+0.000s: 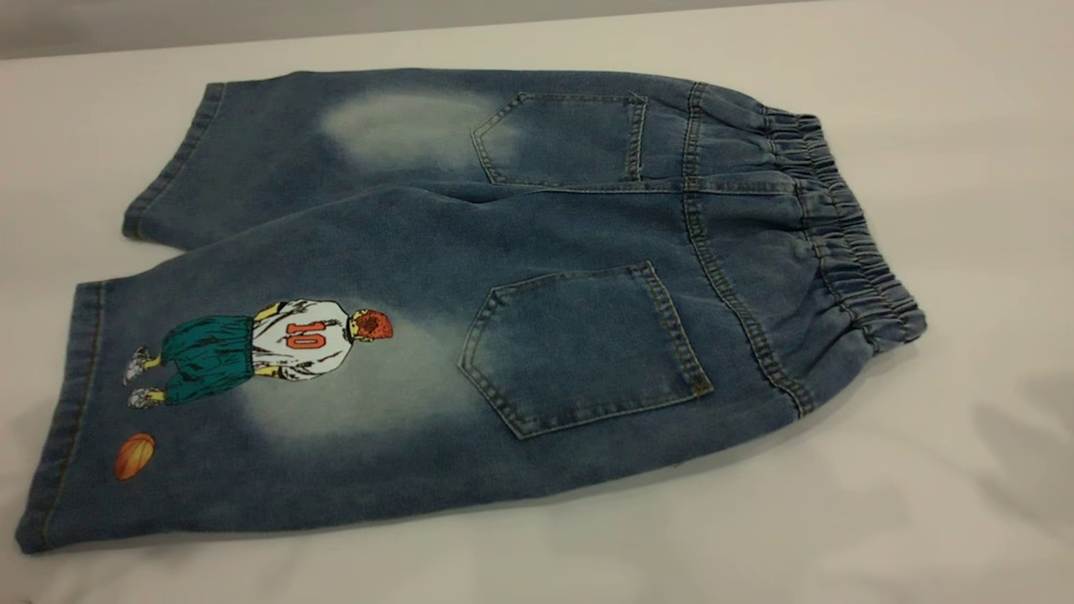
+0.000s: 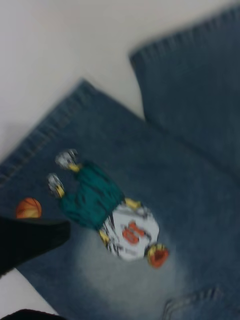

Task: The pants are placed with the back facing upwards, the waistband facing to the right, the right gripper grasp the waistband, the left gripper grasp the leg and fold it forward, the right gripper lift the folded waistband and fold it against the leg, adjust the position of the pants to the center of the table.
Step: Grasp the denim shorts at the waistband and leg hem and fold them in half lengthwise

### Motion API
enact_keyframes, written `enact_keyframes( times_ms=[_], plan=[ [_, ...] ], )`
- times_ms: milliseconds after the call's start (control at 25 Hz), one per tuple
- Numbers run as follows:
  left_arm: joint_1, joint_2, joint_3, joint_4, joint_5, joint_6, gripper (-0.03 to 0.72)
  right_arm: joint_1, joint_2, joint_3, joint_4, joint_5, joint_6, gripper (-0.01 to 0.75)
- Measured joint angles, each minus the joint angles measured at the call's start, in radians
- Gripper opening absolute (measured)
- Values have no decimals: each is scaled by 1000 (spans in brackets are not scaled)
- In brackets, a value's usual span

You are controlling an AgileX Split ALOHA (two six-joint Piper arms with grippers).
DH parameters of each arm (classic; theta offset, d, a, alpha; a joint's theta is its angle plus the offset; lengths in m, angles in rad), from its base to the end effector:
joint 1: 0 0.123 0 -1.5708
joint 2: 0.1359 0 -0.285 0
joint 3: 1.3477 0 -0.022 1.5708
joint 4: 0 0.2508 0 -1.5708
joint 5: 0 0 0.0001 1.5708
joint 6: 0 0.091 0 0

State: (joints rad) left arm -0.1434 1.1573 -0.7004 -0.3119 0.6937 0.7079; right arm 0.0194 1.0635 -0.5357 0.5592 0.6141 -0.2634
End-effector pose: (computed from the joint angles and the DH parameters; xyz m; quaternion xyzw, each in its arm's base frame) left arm 0.2041 -0.0475 0.2500 0.3123 0.9084 -0.0521 0.2732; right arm 0.1805 0.0314 0.2295 0.0448 0.9451 0.1799 0.2692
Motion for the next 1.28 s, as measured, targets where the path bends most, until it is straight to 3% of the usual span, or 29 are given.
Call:
enact_keyframes(
  times_ms=[320,680,960,1040,1280],
  plan=[
    [-128,224,0,-3,-98,82,326,0,368,-1,271,-104,-289,373],
    [-138,338,0,-4,-146,96,388,0,683,-2,696,-99,-753,373],
    [-138,337,0,-6,-135,96,391,-12,888,-2,1052,5,-1129,373],
    [-138,337,0,-6,-133,96,391,-19,918,-1,1122,44,-1216,373],
    [-138,337,0,-24,-132,96,391,-25,920,-1,1178,-18,-1307,424]
  ],
)
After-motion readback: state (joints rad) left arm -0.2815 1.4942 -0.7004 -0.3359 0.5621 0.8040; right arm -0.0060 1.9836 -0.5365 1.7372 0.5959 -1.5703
